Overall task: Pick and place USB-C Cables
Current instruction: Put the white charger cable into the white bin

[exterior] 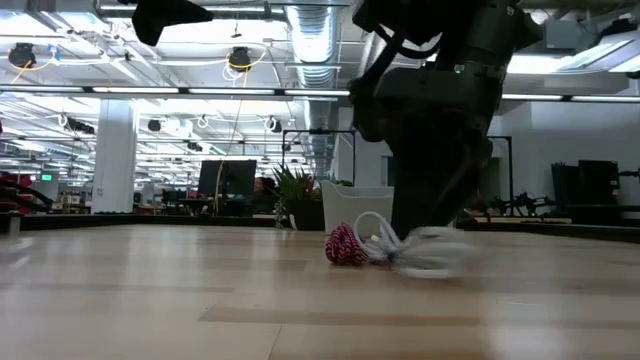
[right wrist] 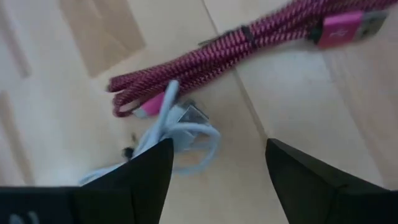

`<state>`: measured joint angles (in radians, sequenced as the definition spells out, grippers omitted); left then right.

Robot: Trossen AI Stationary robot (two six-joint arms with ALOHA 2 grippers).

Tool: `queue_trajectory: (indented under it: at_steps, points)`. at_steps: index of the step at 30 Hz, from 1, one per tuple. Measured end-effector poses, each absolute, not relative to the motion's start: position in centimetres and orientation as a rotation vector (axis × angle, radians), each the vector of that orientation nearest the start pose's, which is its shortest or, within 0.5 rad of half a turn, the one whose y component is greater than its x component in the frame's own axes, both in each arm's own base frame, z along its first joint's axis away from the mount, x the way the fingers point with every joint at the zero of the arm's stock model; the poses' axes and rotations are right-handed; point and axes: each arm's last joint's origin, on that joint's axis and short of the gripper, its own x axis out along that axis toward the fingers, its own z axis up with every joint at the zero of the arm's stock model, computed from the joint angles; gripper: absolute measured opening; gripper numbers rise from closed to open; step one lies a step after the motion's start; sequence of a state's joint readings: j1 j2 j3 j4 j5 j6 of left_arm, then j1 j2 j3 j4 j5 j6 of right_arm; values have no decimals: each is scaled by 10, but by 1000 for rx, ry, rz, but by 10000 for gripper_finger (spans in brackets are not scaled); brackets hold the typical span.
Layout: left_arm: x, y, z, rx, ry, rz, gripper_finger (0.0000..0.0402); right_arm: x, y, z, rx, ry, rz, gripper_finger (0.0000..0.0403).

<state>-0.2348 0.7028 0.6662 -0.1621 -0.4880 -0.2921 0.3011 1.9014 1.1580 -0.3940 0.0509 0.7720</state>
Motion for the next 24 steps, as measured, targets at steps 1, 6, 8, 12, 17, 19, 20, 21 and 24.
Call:
queue_trajectory:
  at_steps: [1, 6, 8, 12, 17, 19, 20, 21, 24]
  points:
    - [157, -23, 306, -218, 155, 283, 203, 352, 109, 141, 498, 1134, -226, 281]
    - [160, -24, 303, -235, 165, 301, 203, 353, 110, 139, 514, 1124, -249, 282]
    - [161, -24, 302, -244, 167, 309, 203, 352, 109, 139, 518, 1111, -296, 281]
    - [165, -24, 300, -249, 177, 338, 203, 350, 106, 138, 525, 1105, -373, 268]
    - [171, -25, 295, -232, 199, 378, 203, 350, 105, 137, 511, 1105, -388, 200]
    - [173, -25, 293, -219, 210, 394, 203, 350, 105, 137, 511, 1105, -390, 159]
    - [175, -25, 292, -216, 215, 399, 203, 350, 105, 136, 510, 1106, -391, 137]
    - [176, -25, 291, -213, 218, 400, 203, 350, 105, 136, 510, 1105, -392, 114]
    - [177, -26, 290, -192, 226, 401, 203, 350, 105, 136, 512, 1103, -392, 45]
